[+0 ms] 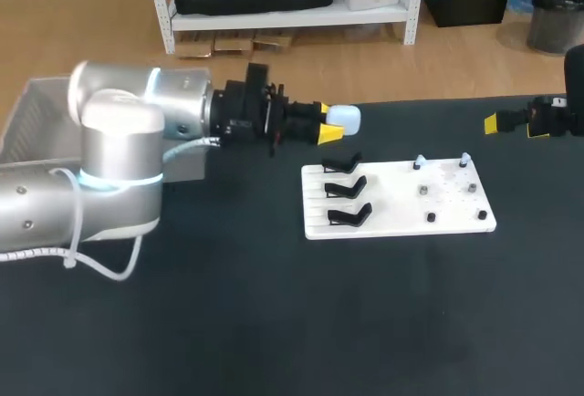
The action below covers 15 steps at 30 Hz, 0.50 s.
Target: Pick up each earbud case from the left stands, insert the matching earbuds, close the lid, and place the case in the box.
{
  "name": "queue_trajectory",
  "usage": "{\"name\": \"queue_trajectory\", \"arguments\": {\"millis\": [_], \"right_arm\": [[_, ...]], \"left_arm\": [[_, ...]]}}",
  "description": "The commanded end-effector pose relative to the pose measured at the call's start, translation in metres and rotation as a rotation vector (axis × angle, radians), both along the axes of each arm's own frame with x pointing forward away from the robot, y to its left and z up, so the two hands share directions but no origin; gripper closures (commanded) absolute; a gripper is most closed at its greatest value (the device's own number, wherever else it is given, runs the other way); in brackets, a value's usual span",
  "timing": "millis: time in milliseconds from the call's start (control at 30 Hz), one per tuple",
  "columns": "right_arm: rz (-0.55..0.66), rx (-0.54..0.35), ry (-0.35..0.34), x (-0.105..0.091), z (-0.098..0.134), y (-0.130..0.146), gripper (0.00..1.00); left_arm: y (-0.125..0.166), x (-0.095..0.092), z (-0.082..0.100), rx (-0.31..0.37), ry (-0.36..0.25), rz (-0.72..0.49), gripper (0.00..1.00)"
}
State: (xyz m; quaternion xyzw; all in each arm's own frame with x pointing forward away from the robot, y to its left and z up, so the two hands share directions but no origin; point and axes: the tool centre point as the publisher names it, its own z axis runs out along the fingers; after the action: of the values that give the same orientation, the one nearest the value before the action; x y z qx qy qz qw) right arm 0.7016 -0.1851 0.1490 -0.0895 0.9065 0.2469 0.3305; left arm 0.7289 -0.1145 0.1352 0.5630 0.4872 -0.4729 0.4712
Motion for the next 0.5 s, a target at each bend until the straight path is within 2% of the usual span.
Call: {"name": "queue_trajectory", "arguments": {"millis": [33,233,400,500], "right_arm": [[0.0,-0.001,0.0,0.0,0.0,0.0,0.0],[0.005,-0.001,0.004,-0.002,0.0,0.002,0.0],[0.08,0.037,-0.017,-0.021,0.012,0.026,0.0],[0.125,0.031,-0.025,-0.03,0.016,0.043,0.0]], "left_arm": [[-0.01,-0.01,-0.005,-0.038,-0.004,0.026,1.0],[-0.018,-0.014,-0.006,-0.049,-0.001,0.006,1.0],[-0.022,-0.016,-0.007,-0.05,0.009,-0.011,1.0],[-0.024,-0.018,-0.007,-0.051,0.011,-0.023,1.0]]}}
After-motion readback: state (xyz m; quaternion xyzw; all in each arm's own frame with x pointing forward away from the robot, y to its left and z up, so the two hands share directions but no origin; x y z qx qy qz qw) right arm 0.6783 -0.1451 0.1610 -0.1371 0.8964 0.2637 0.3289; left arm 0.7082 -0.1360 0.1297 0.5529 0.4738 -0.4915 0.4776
